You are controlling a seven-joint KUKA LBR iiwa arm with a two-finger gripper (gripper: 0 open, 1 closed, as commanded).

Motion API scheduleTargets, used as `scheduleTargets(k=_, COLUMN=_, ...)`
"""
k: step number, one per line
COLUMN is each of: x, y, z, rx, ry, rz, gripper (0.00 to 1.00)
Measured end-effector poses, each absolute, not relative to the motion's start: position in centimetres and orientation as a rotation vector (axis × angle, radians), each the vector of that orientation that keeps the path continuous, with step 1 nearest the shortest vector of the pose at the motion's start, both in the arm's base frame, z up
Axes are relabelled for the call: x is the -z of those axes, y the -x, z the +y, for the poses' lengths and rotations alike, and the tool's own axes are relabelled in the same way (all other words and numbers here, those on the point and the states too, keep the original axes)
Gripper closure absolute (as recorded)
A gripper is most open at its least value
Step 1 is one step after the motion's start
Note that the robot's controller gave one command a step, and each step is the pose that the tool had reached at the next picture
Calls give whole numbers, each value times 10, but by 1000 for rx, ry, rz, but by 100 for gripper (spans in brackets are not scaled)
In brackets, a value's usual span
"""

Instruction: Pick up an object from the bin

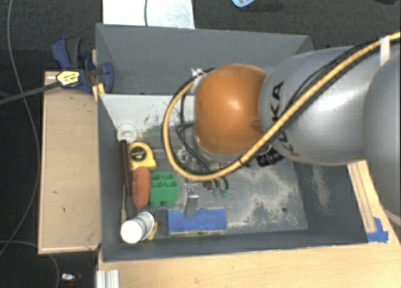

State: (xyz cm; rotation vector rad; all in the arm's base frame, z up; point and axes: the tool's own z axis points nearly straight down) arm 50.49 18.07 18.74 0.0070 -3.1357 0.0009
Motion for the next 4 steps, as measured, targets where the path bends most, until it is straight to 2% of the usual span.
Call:
scheduleTargets(k=1, x=-192, y=-507, z=180, rx=2, ry=3, rz=-3143, gripper=0)
scheduleTargets(k=2, x=-144, y=-525, z=198, rx=2, ry=-274, rz=-3133, gripper=0)
scheduleTargets(k=3, x=-143, y=-543, z=230, rx=4, ry=-672, rz=-3078, gripper=0)
scheduleTargets(k=4, x=-137, y=-538, z=231, rx=1, ry=-1039, rz=-2969, gripper=0)
